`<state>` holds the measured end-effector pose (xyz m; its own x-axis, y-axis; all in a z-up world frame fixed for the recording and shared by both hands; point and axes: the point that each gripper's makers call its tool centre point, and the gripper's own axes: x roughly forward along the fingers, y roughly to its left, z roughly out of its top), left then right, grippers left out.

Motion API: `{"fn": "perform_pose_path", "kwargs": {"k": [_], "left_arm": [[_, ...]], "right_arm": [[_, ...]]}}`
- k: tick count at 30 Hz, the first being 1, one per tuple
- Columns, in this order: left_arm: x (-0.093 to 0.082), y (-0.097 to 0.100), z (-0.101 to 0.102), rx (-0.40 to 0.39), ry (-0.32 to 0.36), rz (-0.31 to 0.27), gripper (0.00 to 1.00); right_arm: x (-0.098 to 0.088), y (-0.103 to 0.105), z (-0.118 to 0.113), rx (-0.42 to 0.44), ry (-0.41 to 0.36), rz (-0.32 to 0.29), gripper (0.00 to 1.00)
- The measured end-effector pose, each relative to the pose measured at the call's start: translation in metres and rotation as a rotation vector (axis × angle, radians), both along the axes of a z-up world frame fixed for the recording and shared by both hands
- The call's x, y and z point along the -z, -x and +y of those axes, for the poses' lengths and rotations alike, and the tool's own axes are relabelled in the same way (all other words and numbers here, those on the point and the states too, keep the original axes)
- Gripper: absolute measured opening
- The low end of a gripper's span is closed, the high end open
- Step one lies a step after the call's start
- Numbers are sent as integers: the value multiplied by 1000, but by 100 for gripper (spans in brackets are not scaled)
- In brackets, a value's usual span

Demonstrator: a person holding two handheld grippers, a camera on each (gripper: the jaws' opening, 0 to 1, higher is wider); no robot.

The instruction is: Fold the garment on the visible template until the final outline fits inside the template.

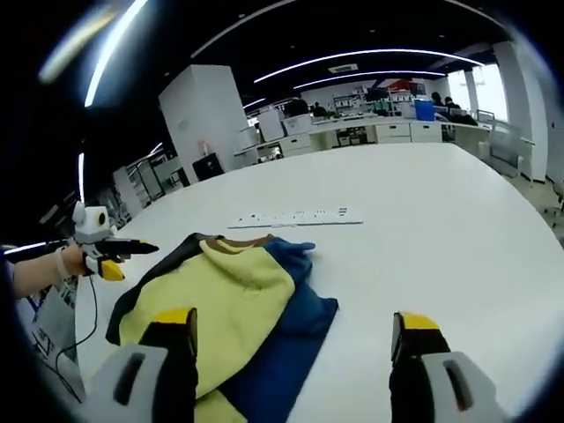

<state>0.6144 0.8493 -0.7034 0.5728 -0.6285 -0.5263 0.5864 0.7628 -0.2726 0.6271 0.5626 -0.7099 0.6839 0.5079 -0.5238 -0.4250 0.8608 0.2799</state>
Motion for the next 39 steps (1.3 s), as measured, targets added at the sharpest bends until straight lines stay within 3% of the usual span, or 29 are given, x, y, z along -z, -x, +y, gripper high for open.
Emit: {"fn": "perform_pose_path", "kwargs": {"k": [4, 11, 16, 24, 31, 39], "left_arm": [[0, 21, 0, -2, 8, 1, 99], [-4, 53, 4, -51, 59, 3, 99], [-2, 75, 9, -53, 40, 6, 99], [-6, 89, 18, -53, 19, 2, 99], [-9, 94, 15, -46, 21, 3, 99], [-18, 97, 12, -46, 34, -16, 97]], "right_arm": [[-1, 16, -12, 24, -19, 12, 85], [-2, 36, -28, 45, -20, 22, 84], [-5, 47, -32, 52, -32, 24, 84], [-1, 60, -32, 36, -20, 43, 81], [12, 74, -23, -9, -17, 95, 57], [24, 82, -15, -20, -43, 135, 38]]}}
